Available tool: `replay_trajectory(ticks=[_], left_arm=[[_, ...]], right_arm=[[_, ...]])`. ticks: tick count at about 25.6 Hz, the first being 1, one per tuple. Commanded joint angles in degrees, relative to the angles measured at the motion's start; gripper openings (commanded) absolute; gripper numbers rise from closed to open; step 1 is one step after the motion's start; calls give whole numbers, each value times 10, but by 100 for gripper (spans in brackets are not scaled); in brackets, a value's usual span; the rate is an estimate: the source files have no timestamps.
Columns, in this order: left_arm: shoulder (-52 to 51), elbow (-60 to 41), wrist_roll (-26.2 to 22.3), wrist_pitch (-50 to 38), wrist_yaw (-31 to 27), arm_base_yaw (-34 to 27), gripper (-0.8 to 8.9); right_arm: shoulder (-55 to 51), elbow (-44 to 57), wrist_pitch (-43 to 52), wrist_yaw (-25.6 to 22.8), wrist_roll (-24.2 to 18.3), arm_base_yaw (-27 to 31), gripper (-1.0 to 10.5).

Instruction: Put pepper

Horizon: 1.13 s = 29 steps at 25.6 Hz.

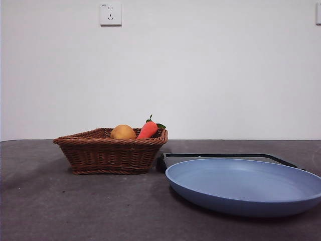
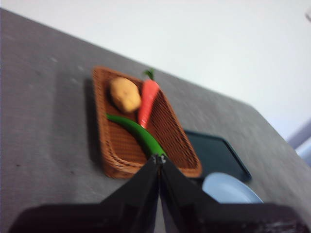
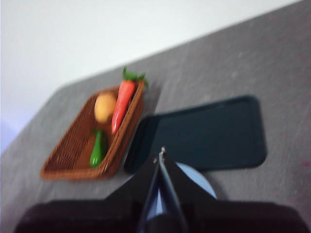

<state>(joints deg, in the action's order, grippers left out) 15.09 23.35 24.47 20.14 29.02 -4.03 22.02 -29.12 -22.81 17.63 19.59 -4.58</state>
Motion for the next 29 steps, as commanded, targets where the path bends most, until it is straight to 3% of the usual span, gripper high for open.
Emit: replay_trajectory(ticks=[1, 7, 13, 16, 22, 24, 26, 28, 29], left_arm=[[50, 43, -61, 19, 31, -2, 6], [160, 125, -144, 93, 80, 8, 6], [223, 190, -208, 179, 85, 53, 6], [239, 209, -228, 207, 81, 83, 6], [248, 217, -245, 220, 24, 118, 12], [248, 217, -239, 214, 24, 118, 113], [248, 217, -225, 210, 25, 118, 298], [248, 217, -225, 210, 25, 118, 337], [248, 218, -225, 210, 25, 118, 337]], right_arm=[[48, -57, -50, 21, -59, -1, 5], [153, -172, -184, 62, -150, -2, 5], [228, -250, -297, 64, -236, -9, 5], [246, -265, -329, 64, -257, -9, 5], [251, -266, -334, 63, -257, -9, 14], [251, -266, -334, 63, -256, -9, 41], [252, -266, -334, 63, -254, -9, 189], [254, -266, -334, 60, -240, -9, 318], [257, -266, -334, 60, -235, -9, 325]])
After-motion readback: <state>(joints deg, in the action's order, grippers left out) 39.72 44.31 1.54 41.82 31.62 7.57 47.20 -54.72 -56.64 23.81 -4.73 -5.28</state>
